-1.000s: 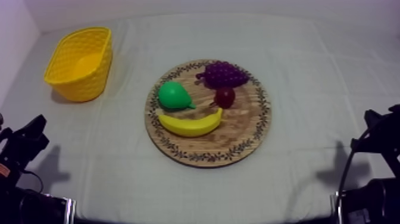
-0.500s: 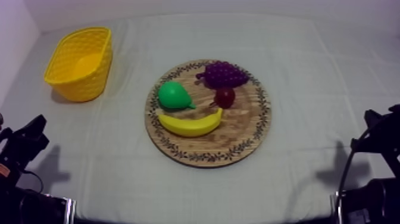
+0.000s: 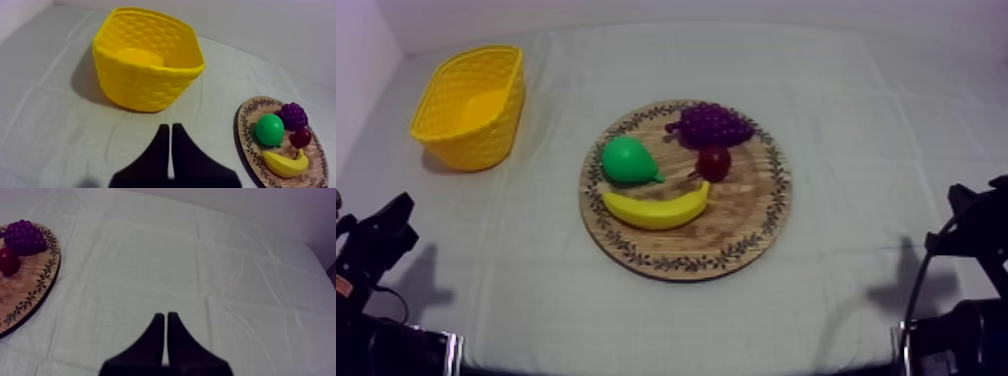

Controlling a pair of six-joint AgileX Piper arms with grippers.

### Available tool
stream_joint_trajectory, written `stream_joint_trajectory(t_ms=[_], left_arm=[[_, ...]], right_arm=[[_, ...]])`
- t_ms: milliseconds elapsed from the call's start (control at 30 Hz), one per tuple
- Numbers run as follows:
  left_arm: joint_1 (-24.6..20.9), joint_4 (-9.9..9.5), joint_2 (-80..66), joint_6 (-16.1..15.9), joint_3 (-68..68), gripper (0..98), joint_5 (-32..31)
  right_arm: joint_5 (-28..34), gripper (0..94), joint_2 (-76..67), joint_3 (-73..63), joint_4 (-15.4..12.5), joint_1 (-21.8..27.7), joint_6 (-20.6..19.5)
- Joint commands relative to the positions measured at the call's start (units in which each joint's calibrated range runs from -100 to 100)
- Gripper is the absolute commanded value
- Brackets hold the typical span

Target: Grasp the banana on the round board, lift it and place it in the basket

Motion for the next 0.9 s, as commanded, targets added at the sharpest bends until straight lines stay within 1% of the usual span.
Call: stream_joint_trajectory(t_ms=[0,133,600,867], left_arm=[[0.01,0.0,0.0,-0.01,-0.03,0.1,0.0],[0.01,0.0,0.0,0.04,-0.03,0.1,0.0],[0.01,0.0,0.0,1.8,-0.03,0.1,0.0],[0.01,0.0,0.0,1.25,-0.03,0.1,0.0]], right_arm=[[0.06,0.3,-0.02,0.02,0.01,0.01,0.0],[0.06,0.3,-0.02,0.02,0.01,0.01,0.0],[0.06,0.3,-0.02,0.02,0.01,0.01,0.0],[0.06,0.3,-0.02,0.02,0.01,0.01,0.0]])
